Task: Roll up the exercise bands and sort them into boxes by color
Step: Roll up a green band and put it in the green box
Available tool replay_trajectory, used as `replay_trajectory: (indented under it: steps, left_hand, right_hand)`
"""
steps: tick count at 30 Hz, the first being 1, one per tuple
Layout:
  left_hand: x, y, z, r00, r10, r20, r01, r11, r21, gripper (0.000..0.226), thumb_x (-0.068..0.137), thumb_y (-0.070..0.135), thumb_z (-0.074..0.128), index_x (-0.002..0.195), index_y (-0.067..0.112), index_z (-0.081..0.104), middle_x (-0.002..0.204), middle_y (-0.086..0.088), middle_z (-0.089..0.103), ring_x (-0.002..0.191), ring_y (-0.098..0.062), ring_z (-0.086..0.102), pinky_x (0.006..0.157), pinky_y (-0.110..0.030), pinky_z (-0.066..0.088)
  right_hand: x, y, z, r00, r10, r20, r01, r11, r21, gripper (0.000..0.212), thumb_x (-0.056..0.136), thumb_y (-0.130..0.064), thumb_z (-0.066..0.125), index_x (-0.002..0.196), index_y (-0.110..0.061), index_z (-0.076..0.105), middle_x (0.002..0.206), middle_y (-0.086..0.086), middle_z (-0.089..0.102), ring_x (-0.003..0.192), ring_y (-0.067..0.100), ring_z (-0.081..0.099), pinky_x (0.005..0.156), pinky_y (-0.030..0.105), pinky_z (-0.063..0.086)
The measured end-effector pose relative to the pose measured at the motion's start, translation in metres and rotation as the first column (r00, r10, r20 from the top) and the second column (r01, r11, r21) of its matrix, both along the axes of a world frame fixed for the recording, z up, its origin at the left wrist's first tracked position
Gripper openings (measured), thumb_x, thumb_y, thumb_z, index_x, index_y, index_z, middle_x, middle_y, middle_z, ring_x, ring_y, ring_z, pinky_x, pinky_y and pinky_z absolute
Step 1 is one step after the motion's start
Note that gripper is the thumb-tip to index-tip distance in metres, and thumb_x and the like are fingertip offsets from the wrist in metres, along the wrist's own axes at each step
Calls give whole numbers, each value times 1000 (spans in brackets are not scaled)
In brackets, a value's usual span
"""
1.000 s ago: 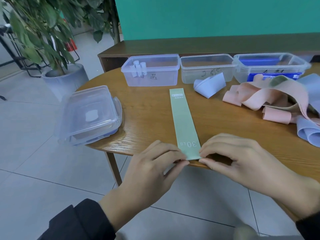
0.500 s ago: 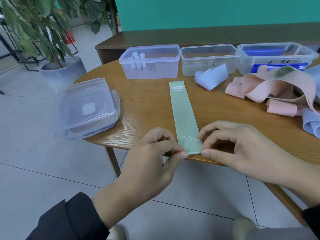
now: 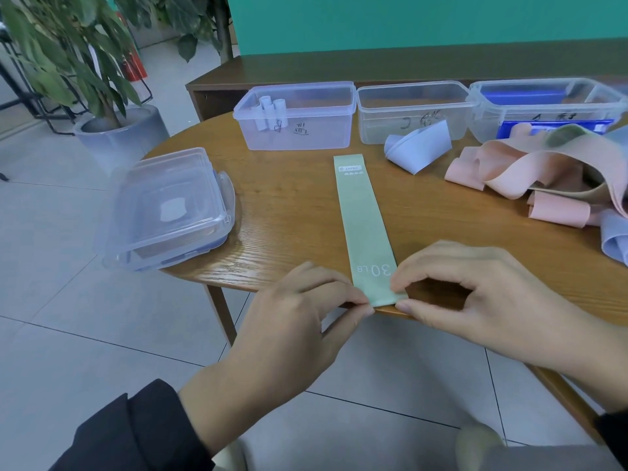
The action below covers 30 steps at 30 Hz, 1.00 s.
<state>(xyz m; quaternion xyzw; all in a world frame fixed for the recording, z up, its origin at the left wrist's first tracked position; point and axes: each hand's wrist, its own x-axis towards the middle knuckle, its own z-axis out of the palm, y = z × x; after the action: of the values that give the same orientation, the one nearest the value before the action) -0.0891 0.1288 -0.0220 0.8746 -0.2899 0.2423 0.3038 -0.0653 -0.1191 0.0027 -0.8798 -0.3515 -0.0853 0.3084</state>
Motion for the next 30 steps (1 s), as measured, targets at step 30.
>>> replay_trajectory:
  steps: [30]
  left_hand:
    - [0,-1,5,998,11,-69,-10,1000,23,4,90,29,74,88,25,74,90,18,70,73,2,50,66,-6,35]
  right_hand:
    - [-3,1,-2,998,4,63,-3,1000,-14,17,94,-42,66,92,-27,75,100,-21,64,95,2,63,80,26,51]
